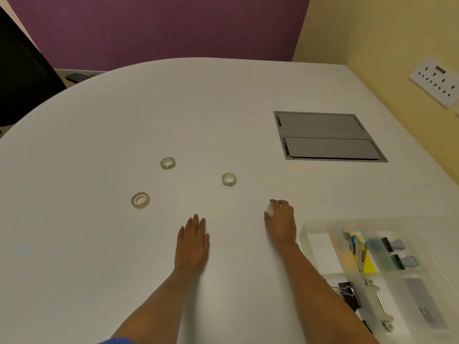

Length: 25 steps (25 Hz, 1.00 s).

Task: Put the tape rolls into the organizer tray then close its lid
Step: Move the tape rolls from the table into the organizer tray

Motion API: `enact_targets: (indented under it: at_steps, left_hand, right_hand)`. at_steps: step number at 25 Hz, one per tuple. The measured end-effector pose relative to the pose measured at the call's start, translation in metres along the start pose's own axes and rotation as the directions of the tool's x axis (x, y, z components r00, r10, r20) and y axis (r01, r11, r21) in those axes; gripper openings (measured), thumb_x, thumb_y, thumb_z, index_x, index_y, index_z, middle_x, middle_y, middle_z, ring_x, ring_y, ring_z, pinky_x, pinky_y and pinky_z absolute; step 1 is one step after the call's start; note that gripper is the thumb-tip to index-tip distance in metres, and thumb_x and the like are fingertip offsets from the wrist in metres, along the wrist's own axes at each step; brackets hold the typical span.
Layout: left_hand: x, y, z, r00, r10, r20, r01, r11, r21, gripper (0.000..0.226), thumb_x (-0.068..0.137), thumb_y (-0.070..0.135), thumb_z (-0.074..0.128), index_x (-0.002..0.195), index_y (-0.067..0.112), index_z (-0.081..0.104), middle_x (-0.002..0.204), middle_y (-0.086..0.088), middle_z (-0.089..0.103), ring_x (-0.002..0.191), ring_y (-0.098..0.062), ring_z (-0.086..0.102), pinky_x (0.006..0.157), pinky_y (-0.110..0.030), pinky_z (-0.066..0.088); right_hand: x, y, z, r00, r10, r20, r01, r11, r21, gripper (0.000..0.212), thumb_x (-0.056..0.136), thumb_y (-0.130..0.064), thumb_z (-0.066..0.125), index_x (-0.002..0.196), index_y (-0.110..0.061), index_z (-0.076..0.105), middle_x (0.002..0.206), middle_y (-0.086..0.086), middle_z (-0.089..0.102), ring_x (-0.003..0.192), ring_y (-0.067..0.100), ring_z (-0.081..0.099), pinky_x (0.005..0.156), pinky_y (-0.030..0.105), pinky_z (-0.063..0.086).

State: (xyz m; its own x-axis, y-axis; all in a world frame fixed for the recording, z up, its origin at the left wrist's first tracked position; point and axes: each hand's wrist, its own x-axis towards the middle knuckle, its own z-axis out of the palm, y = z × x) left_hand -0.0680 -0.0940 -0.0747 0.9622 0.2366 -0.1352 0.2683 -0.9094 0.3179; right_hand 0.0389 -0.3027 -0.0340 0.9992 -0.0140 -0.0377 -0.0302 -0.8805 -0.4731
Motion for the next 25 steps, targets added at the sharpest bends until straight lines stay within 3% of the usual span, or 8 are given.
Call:
enact_targets:
  at_steps: [7,13,19,22,25]
  left_hand:
    - [-0.022,0.026,0.006,0.999,0.005,0.053,-0.006,1.000,0.011,0.053,0.104,0.031,0.019,0.153,0.018,0.006,0.163,-0.004,-0.003,0.150,-0.019,-0.002,0.123,-0.037,0.000]
    - [-0.040,0.053,0.015,0.998,0.011,0.063,-0.013,0.999,0.030,0.052,0.104,0.031,0.020,0.153,0.017,0.008,0.163,-0.005,-0.001,0.150,-0.019,0.000,0.123,-0.039,0.003]
    - [-0.054,0.066,0.020,0.997,0.011,0.077,-0.014,0.999,0.034,0.052,0.104,0.030,0.020,0.153,0.016,0.008,0.163,-0.006,-0.002,0.150,-0.020,0.000,0.124,-0.039,0.003]
    - [-0.054,0.067,0.019,0.996,0.007,0.094,-0.010,1.000,0.030,0.052,0.105,0.030,0.020,0.153,0.016,0.008,0.163,-0.006,-0.002,0.150,-0.020,0.000,0.124,-0.039,0.004]
    - [-0.053,0.066,0.018,0.996,0.012,0.088,-0.015,0.999,0.039,0.052,0.104,0.031,0.022,0.153,0.016,0.010,0.163,-0.006,0.001,0.150,-0.020,0.003,0.123,-0.039,0.006]
  right_hand:
    - [-0.013,0.012,-0.038,0.986,-0.045,-0.160,0.078,0.975,0.206,0.045,0.092,-0.016,0.062,0.134,-0.011,0.050,0.137,0.008,0.048,0.126,0.024,0.045,0.095,0.030,0.048]
    - [-0.034,0.050,-0.068,0.972,-0.077,-0.222,0.125,0.970,0.210,0.044,0.090,-0.012,0.063,0.133,-0.009,0.052,0.134,0.011,0.050,0.124,0.026,0.047,0.092,0.028,0.046]
    - [-0.055,0.086,-0.080,0.962,0.008,-0.271,0.049,0.978,0.203,0.043,0.088,-0.010,0.064,0.130,-0.008,0.054,0.133,0.014,0.051,0.122,0.029,0.048,0.095,0.033,0.046]
    - [-0.059,0.098,-0.078,0.978,0.038,-0.206,-0.003,0.986,0.169,0.044,0.088,-0.009,0.064,0.130,-0.006,0.054,0.133,0.014,0.050,0.121,0.030,0.050,0.093,0.034,0.048]
    - [-0.057,0.106,-0.073,0.999,0.032,-0.034,-0.028,0.995,0.099,0.044,0.090,-0.011,0.062,0.131,-0.006,0.050,0.133,0.014,0.048,0.118,0.031,0.053,0.090,0.038,0.051]
